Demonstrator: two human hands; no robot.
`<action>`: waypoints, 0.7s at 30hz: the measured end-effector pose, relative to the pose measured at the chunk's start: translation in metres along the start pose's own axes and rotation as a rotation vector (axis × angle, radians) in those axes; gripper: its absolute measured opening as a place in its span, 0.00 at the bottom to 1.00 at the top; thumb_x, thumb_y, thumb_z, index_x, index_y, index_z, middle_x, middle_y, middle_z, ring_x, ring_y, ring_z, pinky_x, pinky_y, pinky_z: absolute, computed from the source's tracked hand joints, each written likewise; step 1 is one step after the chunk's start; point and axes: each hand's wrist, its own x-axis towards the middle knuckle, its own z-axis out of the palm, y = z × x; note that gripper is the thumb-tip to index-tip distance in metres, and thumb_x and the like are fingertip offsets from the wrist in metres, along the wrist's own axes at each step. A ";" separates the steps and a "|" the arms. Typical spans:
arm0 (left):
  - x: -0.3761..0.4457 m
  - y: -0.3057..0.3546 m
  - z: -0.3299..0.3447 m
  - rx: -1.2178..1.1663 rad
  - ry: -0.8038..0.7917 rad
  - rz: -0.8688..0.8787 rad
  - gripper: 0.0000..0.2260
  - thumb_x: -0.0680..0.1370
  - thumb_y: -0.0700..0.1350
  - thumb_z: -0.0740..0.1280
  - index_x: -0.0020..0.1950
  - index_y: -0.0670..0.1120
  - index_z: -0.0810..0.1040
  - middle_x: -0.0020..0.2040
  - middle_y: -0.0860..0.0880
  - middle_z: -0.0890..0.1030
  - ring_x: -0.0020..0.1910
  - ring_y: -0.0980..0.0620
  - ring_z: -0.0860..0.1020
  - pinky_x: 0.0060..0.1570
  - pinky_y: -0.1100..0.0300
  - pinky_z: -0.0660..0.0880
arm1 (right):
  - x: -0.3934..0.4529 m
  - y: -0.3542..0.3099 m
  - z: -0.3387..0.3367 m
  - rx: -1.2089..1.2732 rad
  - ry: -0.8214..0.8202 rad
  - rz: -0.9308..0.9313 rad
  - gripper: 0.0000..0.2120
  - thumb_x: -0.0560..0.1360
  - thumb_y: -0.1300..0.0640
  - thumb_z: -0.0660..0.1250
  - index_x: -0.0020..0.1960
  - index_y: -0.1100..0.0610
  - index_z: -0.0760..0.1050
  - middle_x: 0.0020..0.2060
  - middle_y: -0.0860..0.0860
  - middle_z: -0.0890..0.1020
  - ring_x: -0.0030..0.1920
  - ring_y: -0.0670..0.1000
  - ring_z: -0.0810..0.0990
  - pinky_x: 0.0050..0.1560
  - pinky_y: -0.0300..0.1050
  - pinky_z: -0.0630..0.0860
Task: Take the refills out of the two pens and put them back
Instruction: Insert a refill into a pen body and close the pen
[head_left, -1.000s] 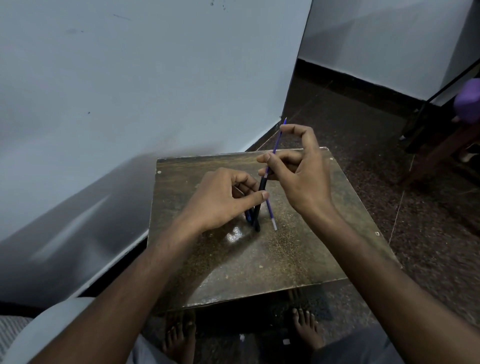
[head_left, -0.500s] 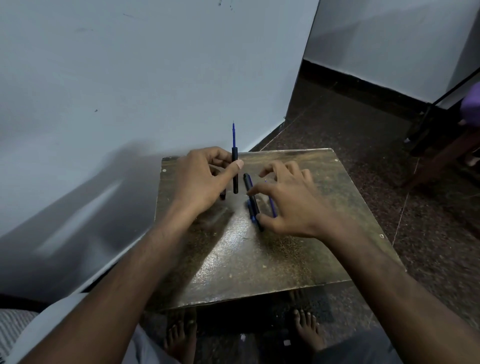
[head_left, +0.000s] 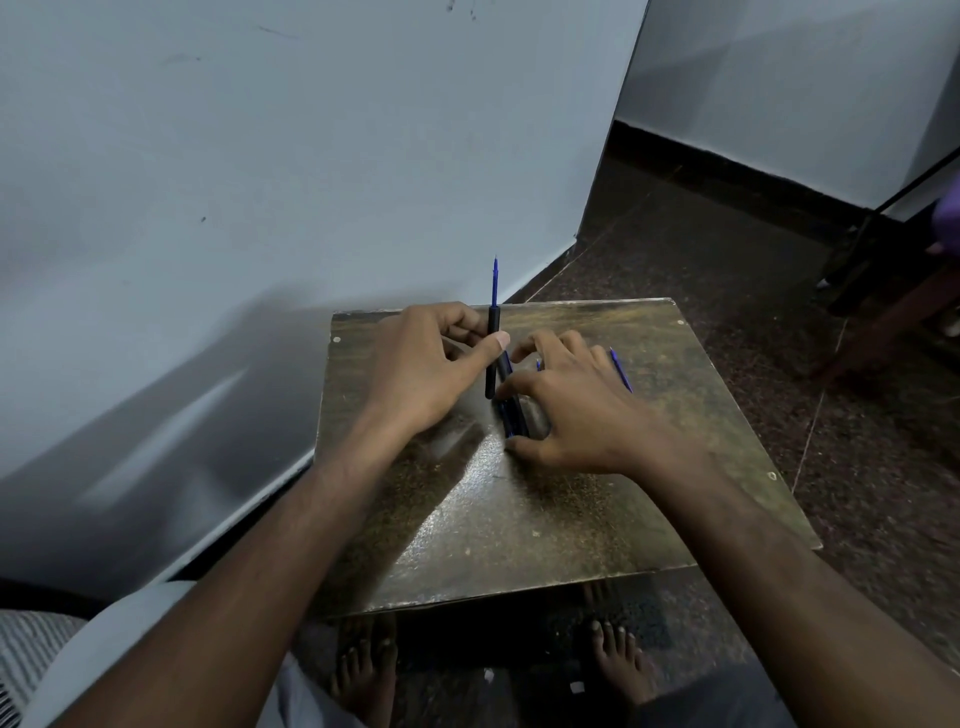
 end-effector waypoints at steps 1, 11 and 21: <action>0.000 0.000 0.000 -0.002 -0.002 0.002 0.07 0.78 0.57 0.78 0.50 0.55 0.89 0.42 0.60 0.87 0.41 0.64 0.85 0.46 0.57 0.86 | 0.000 -0.001 -0.001 0.015 -0.007 -0.004 0.27 0.73 0.35 0.75 0.69 0.41 0.81 0.73 0.50 0.70 0.71 0.56 0.68 0.67 0.57 0.69; 0.000 -0.006 0.006 0.110 -0.107 0.107 0.05 0.78 0.59 0.77 0.49 0.59 0.87 0.39 0.63 0.85 0.40 0.69 0.82 0.34 0.77 0.72 | 0.001 0.020 -0.022 1.324 0.441 0.260 0.24 0.76 0.71 0.78 0.68 0.59 0.76 0.45 0.55 0.89 0.46 0.50 0.89 0.50 0.44 0.84; -0.003 -0.006 0.015 0.162 -0.269 0.225 0.06 0.79 0.59 0.75 0.53 0.60 0.87 0.43 0.63 0.86 0.43 0.66 0.84 0.41 0.68 0.76 | -0.005 0.024 -0.033 1.557 0.663 0.299 0.25 0.77 0.74 0.75 0.69 0.56 0.77 0.50 0.62 0.89 0.56 0.61 0.89 0.66 0.62 0.83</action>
